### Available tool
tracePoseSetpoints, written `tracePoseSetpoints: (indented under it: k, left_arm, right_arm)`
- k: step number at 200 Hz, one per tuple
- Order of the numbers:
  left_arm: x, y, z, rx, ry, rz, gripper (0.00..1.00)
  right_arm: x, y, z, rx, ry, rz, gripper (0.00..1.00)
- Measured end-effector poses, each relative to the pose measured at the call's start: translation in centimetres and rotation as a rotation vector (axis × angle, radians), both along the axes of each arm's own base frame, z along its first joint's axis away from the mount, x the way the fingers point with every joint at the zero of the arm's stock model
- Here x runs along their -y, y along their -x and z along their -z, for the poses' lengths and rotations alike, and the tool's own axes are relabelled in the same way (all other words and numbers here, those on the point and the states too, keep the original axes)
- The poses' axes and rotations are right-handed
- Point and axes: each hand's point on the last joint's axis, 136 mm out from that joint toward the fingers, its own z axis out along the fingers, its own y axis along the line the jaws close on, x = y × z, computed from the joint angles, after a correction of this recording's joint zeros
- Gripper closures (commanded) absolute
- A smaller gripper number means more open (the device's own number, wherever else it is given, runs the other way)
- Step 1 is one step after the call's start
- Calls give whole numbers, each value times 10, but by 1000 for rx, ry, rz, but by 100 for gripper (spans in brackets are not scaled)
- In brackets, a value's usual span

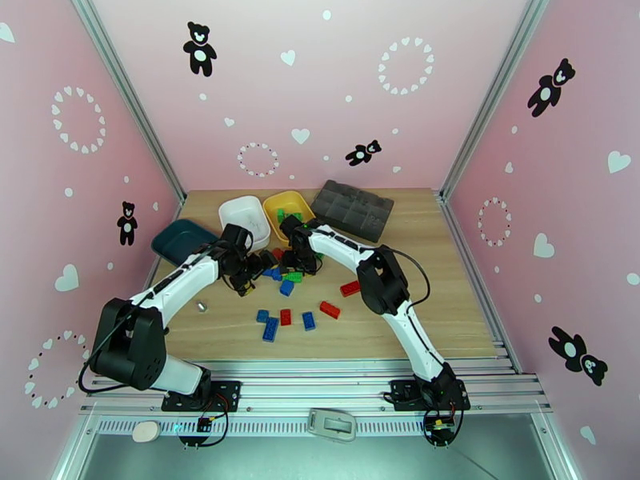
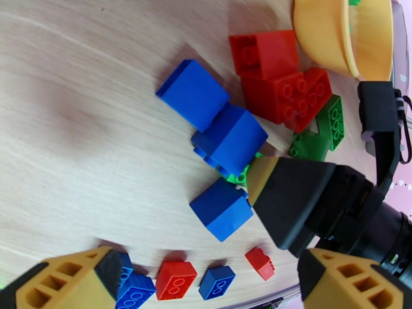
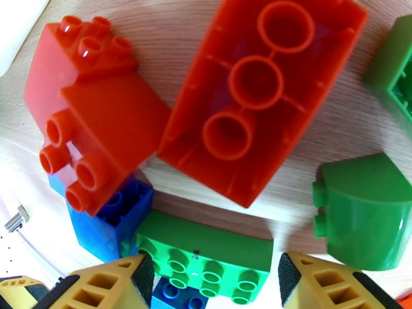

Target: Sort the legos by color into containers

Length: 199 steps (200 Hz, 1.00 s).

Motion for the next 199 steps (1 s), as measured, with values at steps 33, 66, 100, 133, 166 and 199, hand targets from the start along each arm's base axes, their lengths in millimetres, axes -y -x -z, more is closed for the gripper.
tracePoseSetpoints:
  k: [33, 66, 100, 133, 166, 199]
  left_arm:
    - [0, 1, 1, -2, 0, 0, 4]
    - [-1, 1, 0, 0, 0, -1, 4]
    - [0, 1, -1, 5, 2, -2, 4]
    - [0, 1, -1, 6, 2, -2, 4]
    - [0, 0, -3, 10, 3, -1, 4]
    - [3, -6, -8, 27, 10, -1, 4]
  right_arm:
    - [0, 0, 1, -1, 1, 0, 34]
    - [4, -1, 2, -1, -6, 12, 36]
    - [28, -1, 2, -9, 5, 58, 37]
    - [57, -4, 1, -10, 23, 107, 37]
    - [82, 1, 0, -8, 49, 135, 35]
    - [89, 7, -1, -6, 49, 119, 31]
